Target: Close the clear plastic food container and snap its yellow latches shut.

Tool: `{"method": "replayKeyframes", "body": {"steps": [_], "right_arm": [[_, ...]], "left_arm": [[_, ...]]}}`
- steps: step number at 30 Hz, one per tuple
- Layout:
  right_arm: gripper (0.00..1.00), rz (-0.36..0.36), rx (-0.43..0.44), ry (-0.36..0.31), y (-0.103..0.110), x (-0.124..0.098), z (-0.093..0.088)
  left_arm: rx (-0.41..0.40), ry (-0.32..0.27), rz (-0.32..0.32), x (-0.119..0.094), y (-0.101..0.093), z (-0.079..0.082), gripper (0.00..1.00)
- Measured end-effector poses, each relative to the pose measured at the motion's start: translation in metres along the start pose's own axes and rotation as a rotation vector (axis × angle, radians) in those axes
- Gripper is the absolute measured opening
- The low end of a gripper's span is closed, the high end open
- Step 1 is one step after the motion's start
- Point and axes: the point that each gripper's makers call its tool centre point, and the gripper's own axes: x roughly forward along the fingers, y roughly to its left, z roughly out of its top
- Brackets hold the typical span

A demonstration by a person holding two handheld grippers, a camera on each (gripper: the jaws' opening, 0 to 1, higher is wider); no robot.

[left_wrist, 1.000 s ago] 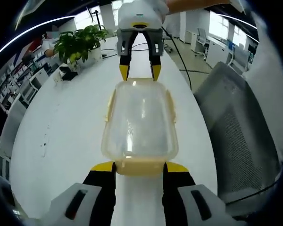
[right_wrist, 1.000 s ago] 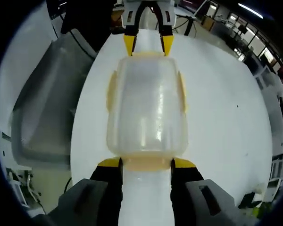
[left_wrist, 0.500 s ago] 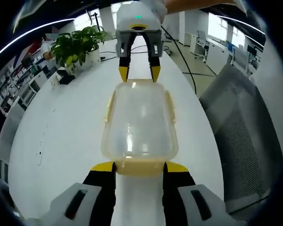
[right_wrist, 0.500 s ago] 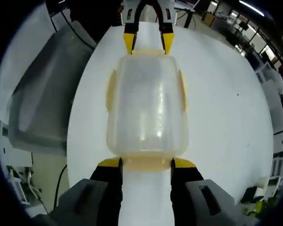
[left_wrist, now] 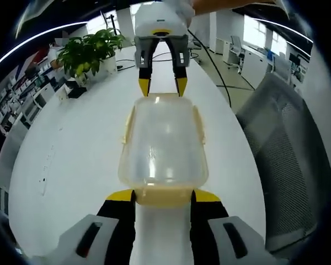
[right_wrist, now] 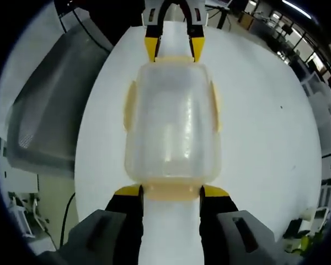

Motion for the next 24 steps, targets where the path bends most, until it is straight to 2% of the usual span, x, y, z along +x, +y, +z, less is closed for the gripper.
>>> {"method": "replayKeyframes", "body": {"steps": [19, 24], "right_arm": [[0.37, 0.018, 0.003, 0.007, -0.0032, 0.0032, -0.0022], [0.37, 0.024, 0.031, 0.015, -0.0012, 0.005, -0.0036]], "left_arm": [[-0.025, 0.005, -0.024, 0.0068, 0.0021, -0.0052, 0.33], [0.0, -0.002, -0.014, 0.007, 0.0039, -0.0044, 0.33]]}}
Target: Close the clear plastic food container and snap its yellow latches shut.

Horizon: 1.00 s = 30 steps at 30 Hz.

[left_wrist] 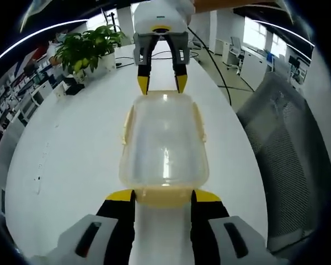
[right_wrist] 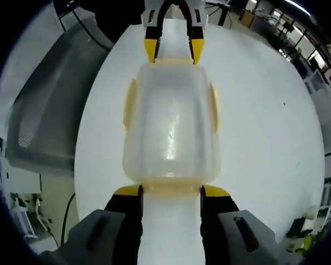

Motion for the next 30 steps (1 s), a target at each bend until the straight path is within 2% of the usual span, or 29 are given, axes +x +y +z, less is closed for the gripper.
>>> {"method": "replayKeyframes", "body": {"steps": [19, 30], "right_arm": [[0.39, -0.024, 0.015, 0.004, -0.002, 0.0, -0.003], [0.38, -0.041, 0.071, -0.026, 0.001, -0.015, 0.001]], "left_arm": [[0.0, 0.005, 0.017, -0.001, 0.0, -0.002, 0.36], [-0.055, -0.032, 0.037, -0.018, 0.003, 0.002, 0.36]]}}
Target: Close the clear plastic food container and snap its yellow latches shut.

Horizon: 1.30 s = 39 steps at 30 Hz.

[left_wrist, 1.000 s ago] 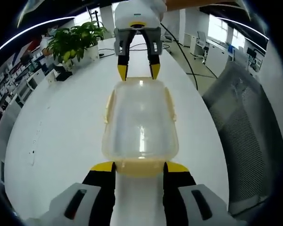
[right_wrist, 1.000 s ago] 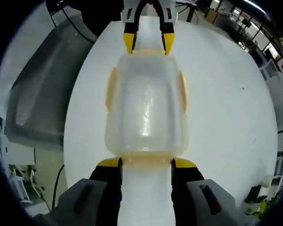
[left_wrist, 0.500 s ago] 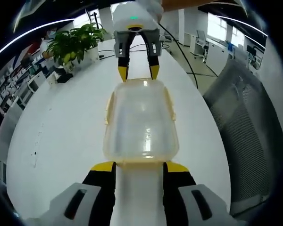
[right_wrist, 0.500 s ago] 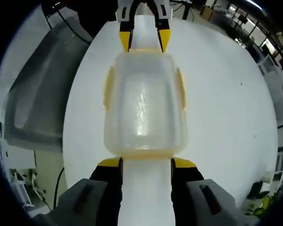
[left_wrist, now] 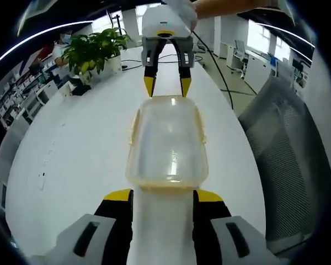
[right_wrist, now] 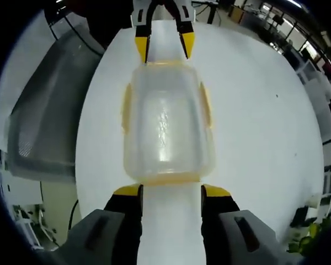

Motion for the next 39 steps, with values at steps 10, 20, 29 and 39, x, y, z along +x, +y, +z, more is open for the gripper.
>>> {"method": "replayKeyframes", "body": {"steps": [10, 20, 29, 39], "right_arm": [[0.34, -0.071, 0.127, -0.062, 0.001, -0.011, 0.005], [0.3, -0.165, 0.347, -0.198, -0.012, -0.016, 0.013], [0.24, -0.198, 0.655, -0.306, -0.013, -0.008, 0.005], [0.21, -0.181, 0.901, -0.441, -0.011, -0.001, 0.005]], "left_arm": [[-0.178, -0.034, 0.062, -0.007, -0.002, -0.006, 0.33], [-0.435, -0.107, 0.166, -0.008, 0.004, -0.002, 0.29], [-0.638, -0.176, 0.201, 0.0, -0.002, 0.009, 0.23], [-0.8, -0.197, 0.216, 0.008, -0.004, -0.001, 0.18]]}}
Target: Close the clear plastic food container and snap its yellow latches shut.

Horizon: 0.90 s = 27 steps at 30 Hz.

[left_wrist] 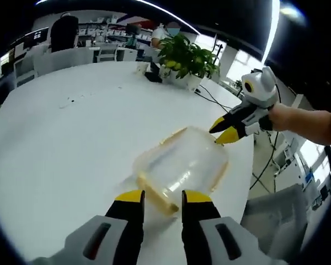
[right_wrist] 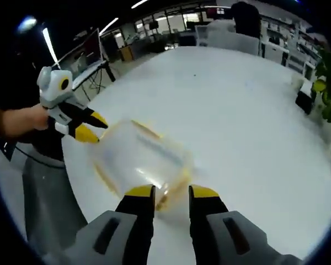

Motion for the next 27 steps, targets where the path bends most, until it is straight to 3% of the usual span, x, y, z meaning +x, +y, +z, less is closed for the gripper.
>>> {"method": "replayKeyframes", "body": {"steps": [12, 15, 17, 21, 27], "right_arm": [[0.18, 0.027, 0.085, -0.01, 0.0061, 0.0019, -0.0002], [0.18, 0.03, 0.115, -0.013, 0.0056, 0.0023, -0.0006], [0.18, 0.031, 0.158, -0.019, 0.0052, 0.0026, -0.0011], [0.18, 0.05, 0.293, -0.037, 0.0055, 0.0036, -0.0032], [0.17, 0.048, 0.29, -0.032, 0.006, 0.004, -0.0025]], "left_arm": [[-0.185, -0.013, 0.0, 0.0045, 0.0012, -0.0051, 0.17], [-0.189, -0.017, -0.002, 0.005, 0.0014, -0.0053, 0.17], [-0.262, -0.033, -0.004, 0.0064, 0.0018, -0.006, 0.18], [-0.283, -0.043, -0.016, 0.0066, 0.0029, -0.008, 0.17], [-0.297, -0.035, -0.021, 0.008, 0.0022, -0.0084, 0.17]]}}
